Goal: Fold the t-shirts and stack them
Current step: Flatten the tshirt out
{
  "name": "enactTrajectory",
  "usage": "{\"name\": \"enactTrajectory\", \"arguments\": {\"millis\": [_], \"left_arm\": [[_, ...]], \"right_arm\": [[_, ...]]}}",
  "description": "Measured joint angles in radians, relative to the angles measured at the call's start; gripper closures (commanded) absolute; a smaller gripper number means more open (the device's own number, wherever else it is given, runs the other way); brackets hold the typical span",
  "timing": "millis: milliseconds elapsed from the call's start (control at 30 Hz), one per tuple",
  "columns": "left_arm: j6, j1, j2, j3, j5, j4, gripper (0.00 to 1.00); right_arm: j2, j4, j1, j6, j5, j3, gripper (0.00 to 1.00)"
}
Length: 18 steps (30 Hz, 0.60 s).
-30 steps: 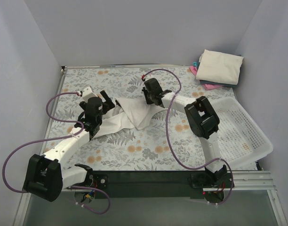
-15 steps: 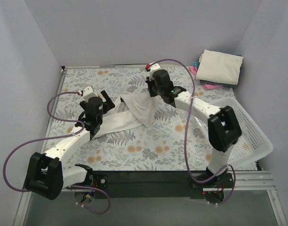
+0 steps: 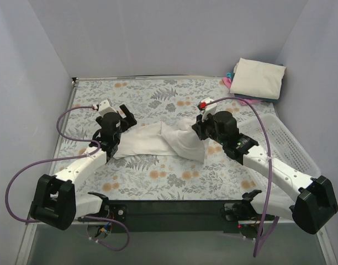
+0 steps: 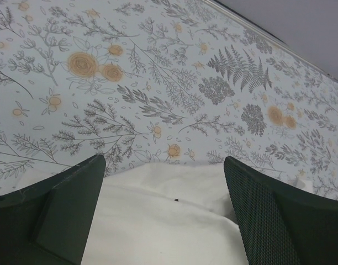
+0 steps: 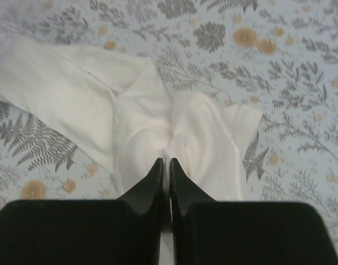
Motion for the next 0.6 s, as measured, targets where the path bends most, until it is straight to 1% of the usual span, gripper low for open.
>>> {"name": "enactTrajectory", "arguments": {"millis": [133, 267, 467, 600], "left_arm": [[-0.006, 0.000, 0.057, 0.000, 0.037, 0.022, 0.19], [-0.005, 0.000, 0.144, 0.003, 0.046, 0.031, 0.18], [-0.002, -0.002, 0.279, 0.060, 0.005, -0.002, 0.19], [0.004, -0.004, 0.350, 0.100, -0.011, -0.011, 0.20]], "right_arm": [[-0.001, -0.044, -0.002, 0.025, 0.019, -0.074, 0.99], [0.002, -0.076, -0.002, 0.046, -0.003, -0.136, 0.99], [0.063, -0.166, 0.010, 0.047, -0.019, -0.137, 0.99], [0.072, -0.182, 0.013, 0.044, -0.013, -0.136, 0.99]]}}
